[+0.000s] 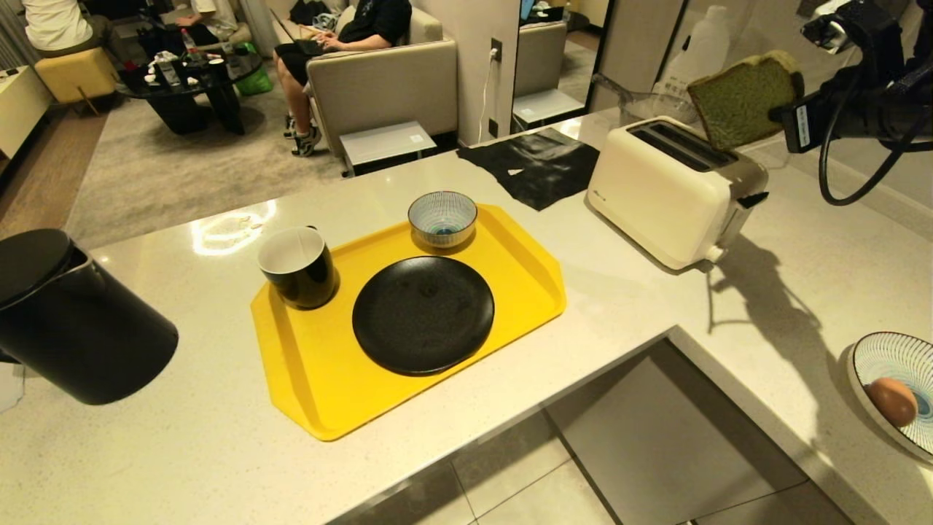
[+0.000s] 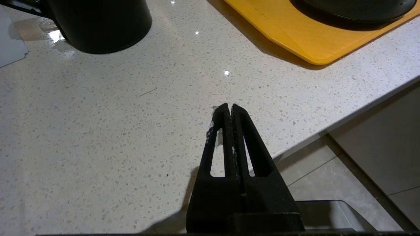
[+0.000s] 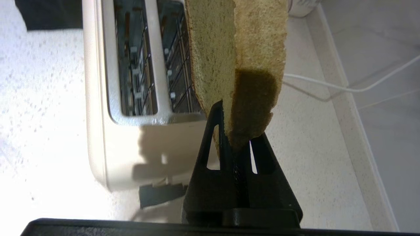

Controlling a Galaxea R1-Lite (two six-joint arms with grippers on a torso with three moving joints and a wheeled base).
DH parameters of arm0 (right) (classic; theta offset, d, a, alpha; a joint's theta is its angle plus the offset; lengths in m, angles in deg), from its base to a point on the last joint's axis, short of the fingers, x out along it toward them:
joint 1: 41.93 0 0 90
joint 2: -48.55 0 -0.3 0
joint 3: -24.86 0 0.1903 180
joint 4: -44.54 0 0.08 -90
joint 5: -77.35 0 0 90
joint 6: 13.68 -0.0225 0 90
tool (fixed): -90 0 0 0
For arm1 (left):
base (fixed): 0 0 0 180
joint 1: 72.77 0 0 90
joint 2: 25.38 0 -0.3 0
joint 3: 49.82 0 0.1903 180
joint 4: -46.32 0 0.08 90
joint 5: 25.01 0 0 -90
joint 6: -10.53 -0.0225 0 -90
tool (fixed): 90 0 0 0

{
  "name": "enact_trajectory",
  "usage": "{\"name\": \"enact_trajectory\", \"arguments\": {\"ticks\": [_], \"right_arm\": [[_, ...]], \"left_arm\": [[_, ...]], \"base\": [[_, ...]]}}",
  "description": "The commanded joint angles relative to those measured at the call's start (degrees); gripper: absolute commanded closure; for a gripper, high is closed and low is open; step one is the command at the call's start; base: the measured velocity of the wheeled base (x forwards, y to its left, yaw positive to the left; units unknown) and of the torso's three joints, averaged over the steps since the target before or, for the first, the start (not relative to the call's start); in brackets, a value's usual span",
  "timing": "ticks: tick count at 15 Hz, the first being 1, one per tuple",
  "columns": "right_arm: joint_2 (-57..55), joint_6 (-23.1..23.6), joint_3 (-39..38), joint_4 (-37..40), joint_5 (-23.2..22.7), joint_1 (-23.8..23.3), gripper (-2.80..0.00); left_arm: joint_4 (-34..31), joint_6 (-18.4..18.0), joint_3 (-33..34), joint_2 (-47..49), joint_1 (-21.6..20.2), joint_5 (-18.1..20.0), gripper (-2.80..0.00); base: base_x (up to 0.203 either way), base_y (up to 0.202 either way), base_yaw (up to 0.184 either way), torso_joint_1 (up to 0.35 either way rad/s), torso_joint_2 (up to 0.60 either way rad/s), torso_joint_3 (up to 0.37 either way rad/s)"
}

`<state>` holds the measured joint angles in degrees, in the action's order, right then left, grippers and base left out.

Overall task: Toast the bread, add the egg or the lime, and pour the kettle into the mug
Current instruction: Put the bread slices in the toaster

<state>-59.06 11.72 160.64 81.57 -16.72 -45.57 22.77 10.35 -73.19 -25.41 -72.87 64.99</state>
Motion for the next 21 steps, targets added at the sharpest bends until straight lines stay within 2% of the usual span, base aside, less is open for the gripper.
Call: {"name": "enact_trajectory", "arguments": {"ticks": [1,21], "right_arm": [[-0.06,0.44,0.00,0.22,-0.06,0.03,0.00],[-1.11,0.70,0.00,-0.13,-0.94,0.38,0.00]], "left_arm": [[0.01,0.01,0.00,0.01,-0.01,0.00,0.00],[-0.03,0.01,0.00,0.03,-0.06,0.00,0.00]], "base": [[0.000,0.000,0.000,0.000,0.00,0.000],[0.000,0.000,0.000,0.000,0.00,0.000]]}}
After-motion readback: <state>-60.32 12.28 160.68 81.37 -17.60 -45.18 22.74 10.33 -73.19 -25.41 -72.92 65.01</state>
